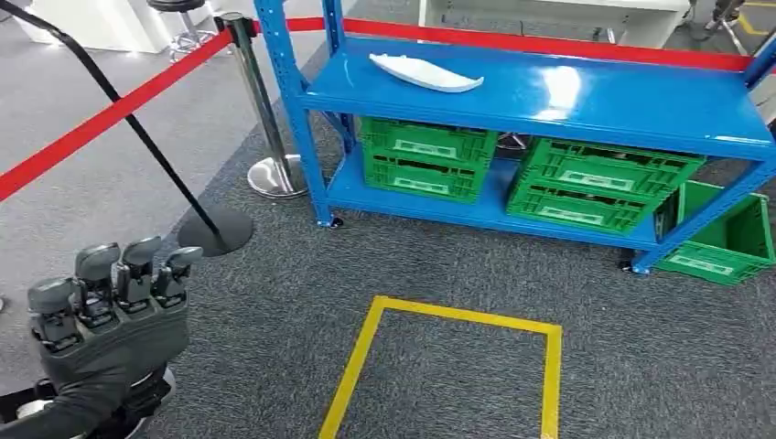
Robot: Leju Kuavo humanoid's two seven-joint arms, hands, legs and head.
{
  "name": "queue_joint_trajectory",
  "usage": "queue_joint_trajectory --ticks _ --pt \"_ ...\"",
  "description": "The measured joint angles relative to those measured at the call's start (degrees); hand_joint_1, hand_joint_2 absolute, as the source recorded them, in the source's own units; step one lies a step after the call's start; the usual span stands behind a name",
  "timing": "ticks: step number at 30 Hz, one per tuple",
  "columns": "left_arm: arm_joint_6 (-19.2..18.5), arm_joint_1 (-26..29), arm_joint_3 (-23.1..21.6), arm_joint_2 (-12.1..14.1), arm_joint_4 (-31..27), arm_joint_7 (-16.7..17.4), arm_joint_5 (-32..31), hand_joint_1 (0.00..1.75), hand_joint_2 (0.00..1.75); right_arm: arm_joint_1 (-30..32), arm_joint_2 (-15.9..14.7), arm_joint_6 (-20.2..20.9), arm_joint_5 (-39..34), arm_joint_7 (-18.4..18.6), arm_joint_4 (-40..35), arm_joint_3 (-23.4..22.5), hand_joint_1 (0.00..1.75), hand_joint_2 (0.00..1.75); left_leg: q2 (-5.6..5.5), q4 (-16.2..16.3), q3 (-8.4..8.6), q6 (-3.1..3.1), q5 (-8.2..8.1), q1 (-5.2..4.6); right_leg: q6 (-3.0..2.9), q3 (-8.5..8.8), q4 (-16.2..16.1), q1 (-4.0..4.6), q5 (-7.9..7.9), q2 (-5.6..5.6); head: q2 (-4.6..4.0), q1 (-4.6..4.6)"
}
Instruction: Take the parts from the cabinet and place them on the table.
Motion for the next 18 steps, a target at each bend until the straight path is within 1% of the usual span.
queue_joint_trajectory --ticks 1,2,4,5,6,7,8,9,10,11,12,13,14,15,16,17,18 --pt "-0.1 0.0 0.0 0.0 0.0 0.0 0.1 0.0 0.0 -0.1 0.0 0.0 0.0 0.0 0.0 0.0 0.0 0.0 -0.02 0.3 -0.17 -0.34 -0.18 -0.44 -0.31 0.53 -0.8 0.18 -0.75 0.18 0.0 0.0" --pt "-0.2 -0.1 0.0 0.0 0.0 0.0 0.1 0.0 0.0 -0.1 0.1 0.0 0.0 0.0 0.0 0.0 0.0 0.0 -0.11 0.3 -0.25 -0.59 -0.08 -0.41 -0.89 0.37 -0.9 0.17 -0.47 0.26 0.0 -0.11" --pt "-0.2 -0.1 -0.1 0.0 0.0 0.0 0.2 0.0 0.0 0.0 0.1 0.0 0.1 0.2 0.0 0.0 0.0 0.0 -0.11 -0.2 -0.13 -1.07 0.2 -0.22 -1.52 0.21 -0.8 0.48 -0.41 0.29 0.0 -0.07" --pt "-0.2 -0.1 -0.1 0.0 0.0 0.0 0.2 0.0 0.0 0.0 0.1 0.0 0.1 0.2 0.0 0.0 0.0 0.0 -0.1 -0.1 -0.16 -1.37 0.04 -0.17 -1.98 0.24 -1.1 0.24 -0.2 0.27 0.0 -0.07" --pt "-0.2 -0.1 -0.1 0.0 -0.1 0.0 0.2 0.0 0.0 0.0 0.1 0.0 0.1 0.2 0.0 0.0 0.0 0.0 -0.02 0.5 -0.38 -1.7 -0.61 -0.14 -2.24 0.27 -1.2 0.11 -0.13 0.22 0.0 -0.07" --pt "-0.2 -0.2 -0.1 0.0 -0.1 0.0 0.2 0.0 0.0 0.0 0.0 0.0 0.1 0.2 0.0 -0.1 0.0 0.0 0.04 2.8 -1.41 -1.95 -2.31 -0.13 -2.61 0.26 -1.2 0.08 -0.18 0.17 0.0 -0.41" --pt "-0.2 -0.1 -0.1 0.0 -0.1 0.0 0.3 0.0 0.0 0.0 0.0 -0.2 0.1 0.2 0.0 -0.1 0.0 0.0 0.05 7.5 -3.59 -2.17 -4.9 -0.01 -2.75 0.23 -1.2 0.1 -0.21 0.12 0.0 -0.48" --pt "-0.2 -0.1 -0.1 0.0 -0.1 0.0 0.3 0.0 0.0 -0.1 0.0 -0.2 0.1 0.2 0.0 -0.1 0.0 0.0 0.05 12.8 -6.18 -2.3 -7.22 0.01 -2.78 0.19 -1.2 0.13 -0.23 0.08 0.0 -0.48" --pt "-0.2 -0.1 -0.1 0.0 -0.1 0.0 0.4 0.0 0.0 0.0 0.0 -0.2 0.1 0.2 0.0 -0.1 0.0 0.0 0.05 17.2 -8.41 -2.37 -8.68 0.01 -2.81 0.17 -1.2 0.17 -0.25 0.0 0.0 -0.48" --pt "-0.2 -0.1 -0.2 0.0 -0.1 0.0 0.5 0.0 0.0 0.0 0.0 -0.2 0.1 0.2 0.0 -0.1 0.0 0.0 0.05 18.6 -9.36 -2.34 -8.54 0.01 -2.81 0.18 -1.2 0.17 -0.25 -0.03 0.0 -0.46" --pt "-0.3 -0.1 -0.2 0.0 -0.1 0.0 0.5 0.0 0.0 0.0 0.0 -0.2 0.1 0.2 0.0 -0.1 0.0 0.0 0.06 17.6 -8.99 -2.31 -7.1 0.01 -2.8 0.22 -1.1 0.16 -0.25 -0.03 0.0 -0.48" --pt "-0.3 -0.1 -0.2 0.0 -0.1 0.0 0.5 0.0 0.0 0.0 0.1 -0.2 0.1 0.2 0.0 -0.1 0.0 0.0 0.08 14.1 -7.44 -2.22 -4.62 0.04 -2.78 0.26 -1.1 0.13 -0.26 -0.03 0.0 -0.48" --pt "-0.3 -0.1 -0.2 0.0 -0.1 0.0 0.6 0.0 0.0 0.0 0.1 -0.1 0.1 0.2 0.0 -0.1 0.0 0.0 0.11 8.9 -4.88 -2.12 -1.87 0.06 -2.72 0.33 -1.1 0.06 -0.27 -0.03 0.0 -0.46" --pt "-0.3 -0.1 -0.2 0.0 -0.1 0.0 0.6 0.0 0.0 -0.1 0.1 -0.1 0.1 0.2 0.0 -0.1 0.0 0.0 0.36 3.7 -2.1 -2.05 0.22 0.08 -2.49 0.43 -1.1 0.04 -0.3 0.02 0.0 -0.53" --pt "-0.3 -0.2 -0.2 0.0 -0.1 0.0 0.6 0.0 0.0 0.0 0.1 -0.2 0.1 0.2 0.0 -0.1 0.0 0.0 0.7 0.7 -0.69 -1.99 0.11 0.02 -2.09 0.35 -0.9 0.38 -0.41 0.09 0.0 -0.7" --pt "-0.3 -0.2 -0.2 0.0 -0.1 0.0 0.6 0.0 0.0 0.0 0.1 -0.2 0.1 0.2 0.0 -0.1 0.0 0.0 0.42 0.3 -0.65 -1.53 0.02 0.0 -1.78 0.14 -0.9 0.46 -0.46 0.18 0.0 -0.68" --pt "-0.3 -0.2 -0.2 0.0 -0.1 0.0 0.6 0.0 0.0 0.0 0.1 -0.2 0.1 0.2 0.0 -0.2 0.0 0.0 0.38 0.3 -0.78 -1.25 -0.01 -0.1 -1.42 0.18 -1.1 0.43 -0.34 0.12 0.0 -0.57"
